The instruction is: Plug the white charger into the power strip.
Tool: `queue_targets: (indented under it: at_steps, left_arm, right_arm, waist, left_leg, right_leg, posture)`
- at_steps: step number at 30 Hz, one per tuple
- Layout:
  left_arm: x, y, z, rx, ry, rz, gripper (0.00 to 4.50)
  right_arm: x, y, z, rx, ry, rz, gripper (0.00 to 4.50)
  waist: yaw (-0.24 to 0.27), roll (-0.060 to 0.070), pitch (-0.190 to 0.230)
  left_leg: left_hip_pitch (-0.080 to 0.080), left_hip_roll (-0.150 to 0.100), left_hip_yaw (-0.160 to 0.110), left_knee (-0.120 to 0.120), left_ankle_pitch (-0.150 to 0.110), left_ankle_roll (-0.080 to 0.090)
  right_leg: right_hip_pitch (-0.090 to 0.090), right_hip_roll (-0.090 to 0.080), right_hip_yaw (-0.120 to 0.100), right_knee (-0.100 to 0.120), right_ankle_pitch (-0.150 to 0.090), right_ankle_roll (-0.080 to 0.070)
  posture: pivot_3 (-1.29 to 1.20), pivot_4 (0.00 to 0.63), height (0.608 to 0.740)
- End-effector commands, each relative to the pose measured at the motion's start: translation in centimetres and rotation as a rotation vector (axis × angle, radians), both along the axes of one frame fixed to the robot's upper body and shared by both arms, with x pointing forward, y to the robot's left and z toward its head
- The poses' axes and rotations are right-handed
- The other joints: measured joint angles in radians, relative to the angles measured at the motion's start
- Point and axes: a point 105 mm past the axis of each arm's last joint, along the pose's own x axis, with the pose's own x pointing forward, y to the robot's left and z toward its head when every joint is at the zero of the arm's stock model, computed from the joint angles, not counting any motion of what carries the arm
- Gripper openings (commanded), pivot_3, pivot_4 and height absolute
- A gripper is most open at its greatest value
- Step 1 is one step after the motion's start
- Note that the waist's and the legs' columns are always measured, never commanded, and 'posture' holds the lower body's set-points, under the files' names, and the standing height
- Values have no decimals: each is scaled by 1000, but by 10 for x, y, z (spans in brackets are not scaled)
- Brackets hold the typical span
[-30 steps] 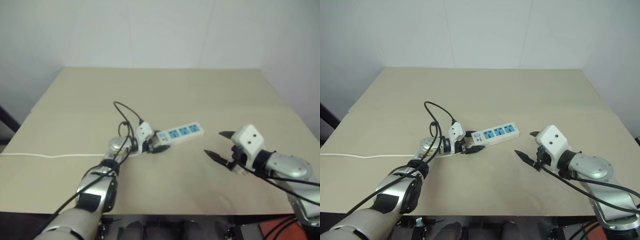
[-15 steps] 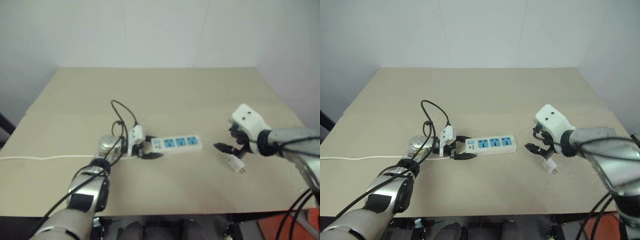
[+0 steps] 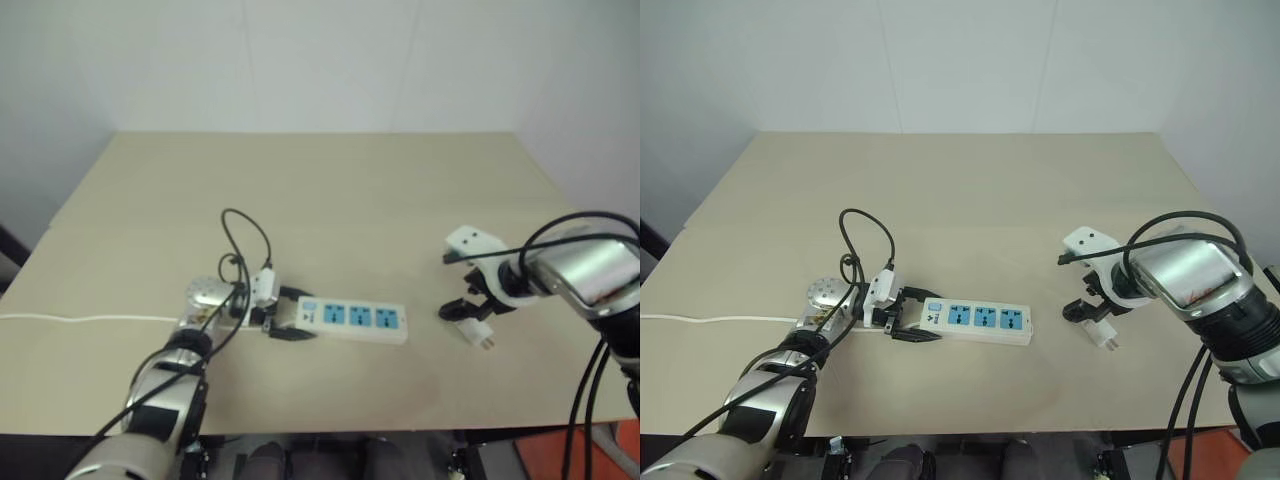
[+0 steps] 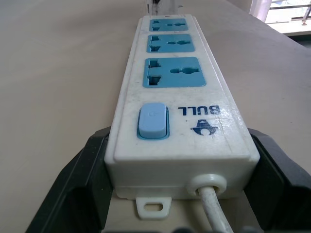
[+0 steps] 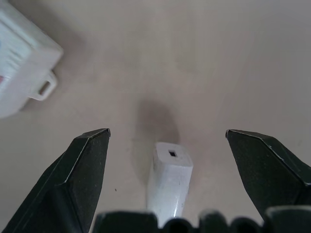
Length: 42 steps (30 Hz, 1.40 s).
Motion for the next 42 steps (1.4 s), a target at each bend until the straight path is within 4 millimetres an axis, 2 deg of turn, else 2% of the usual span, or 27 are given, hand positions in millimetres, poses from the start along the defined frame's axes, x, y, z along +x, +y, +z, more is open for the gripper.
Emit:
queue_targets:
  at_steps: [1, 13, 30, 33, 41, 42]
  left_arm:
    - [-4, -1, 1, -9, -15, -20, 3293]
    - [-7, -2, 1, -36, -18, -19, 3293]
    - [-9, 0, -7, -10, -13, -6, 3293]
    - [-9, -1, -8, -11, -10, 0, 3293]
    - [-9, 0, -8, -8, -10, 7, 3293]
    - [-9, 0, -8, -7, -10, 7, 3293]
  right_arm:
    - [5, -3, 12, 0, -29, -3, 4500]
    - [5, -14, 3, 38, 47, -106, 4500]
    - [6, -19, -12, 64, 100, -188, 4500]
    - [6, -20, -15, 57, 106, -188, 3896]
    - [6, -19, -15, 53, 100, -177, 1145]
    - [6, -19, -15, 51, 100, -174, 1116]
  waist:
    - [-1, 0, 0]
    - [0, 0, 0]
    - [0, 1, -1]
    - [0, 1, -1]
    - [0, 2, -1]
    - [0, 2, -1]
  left_leg:
    - [0, 0, 0, 0, 0, 0]
    - [-1, 0, 0, 0, 0, 0]
    - [-1, 0, 0, 0, 0, 0]
    - [-1, 0, 0, 0, 0, 0]
    - [-1, 0, 0, 1, 0, 0]
    - [-1, 0, 0, 1, 0, 0]
  right_leg:
    - [0, 0, 0, 0, 0, 0]
    - [-1, 0, 0, 0, 0, 0]
    - [-1, 0, 0, 1, 0, 0]
    - [-1, 0, 0, 1, 0, 0]
    - [-1, 0, 0, 1, 0, 0]
    - [-1, 0, 0, 1, 0, 0]
  posture:
    - [0, 150, 740]
    - [0, 150, 740]
    - [0, 150, 740]
    - [0, 150, 740]
    - [0, 150, 740]
    - [0, 150, 740]
